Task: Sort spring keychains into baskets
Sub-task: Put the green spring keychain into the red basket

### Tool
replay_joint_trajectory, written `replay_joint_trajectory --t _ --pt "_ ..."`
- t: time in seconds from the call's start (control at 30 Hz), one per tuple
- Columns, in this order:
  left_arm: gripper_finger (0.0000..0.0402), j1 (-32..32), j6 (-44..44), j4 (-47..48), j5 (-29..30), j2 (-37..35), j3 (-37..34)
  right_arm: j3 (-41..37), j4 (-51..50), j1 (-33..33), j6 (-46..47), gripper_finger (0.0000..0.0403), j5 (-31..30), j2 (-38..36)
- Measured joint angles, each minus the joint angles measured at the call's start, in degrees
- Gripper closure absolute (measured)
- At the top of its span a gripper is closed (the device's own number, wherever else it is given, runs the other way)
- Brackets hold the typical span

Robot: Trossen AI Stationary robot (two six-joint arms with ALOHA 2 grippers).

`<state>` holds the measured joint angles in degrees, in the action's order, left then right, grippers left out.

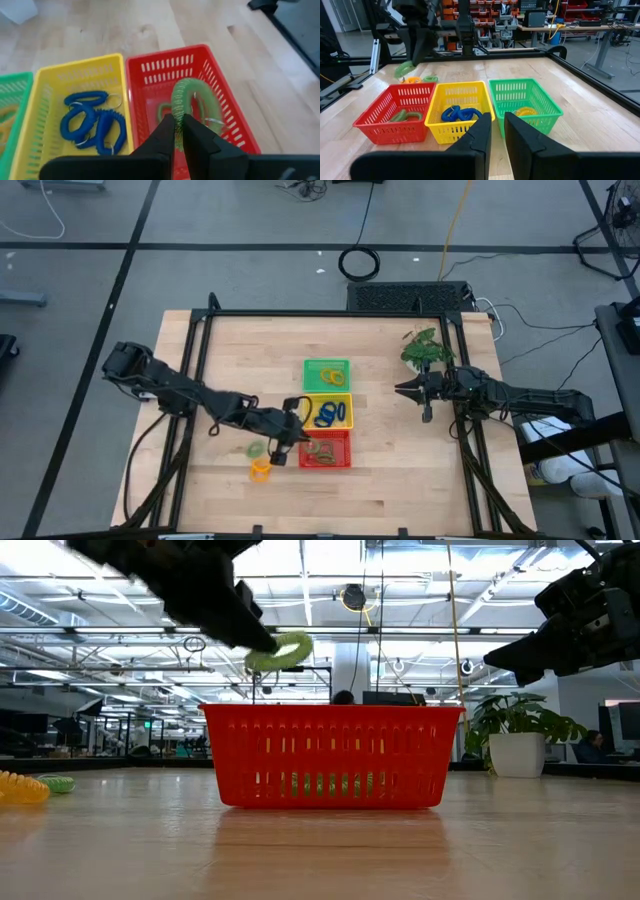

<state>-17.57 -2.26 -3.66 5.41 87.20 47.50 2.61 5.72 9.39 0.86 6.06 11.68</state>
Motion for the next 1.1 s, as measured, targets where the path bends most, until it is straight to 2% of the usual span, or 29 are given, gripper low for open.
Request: replay_joint_trajectory --t 0.37,0.57,0.7,0.83,1.1 --pt "0.0376 0.4 6.0 17.6 -0.3 4.1 16.9 0.0 0.1 0.0 0.0 0.0365 0.0 0.1" --pt "0.0376 1.0 9.6 31.2 0.6 13.3 28.0 0.0 -0.1 0.0 0.0 0.0364 -0.1 0.5" --pt "0.0376 1.1 11.1 36.5 0.2 19.8 34.5 0.0 0.0 0.0 0.0 0.0364 0.0 1.0" --pt "0.0376 1.0 12.5 37.6 0.0 22.7 36.1 0.0 -0.1 0.0 0.0 0.0364 -0.1 1.4" --pt "0.0376 1.0 11.2 38.0 -0.1 23.8 36.1 0.0 0.0 0.0 0.0 0.0364 0.0 1.5"
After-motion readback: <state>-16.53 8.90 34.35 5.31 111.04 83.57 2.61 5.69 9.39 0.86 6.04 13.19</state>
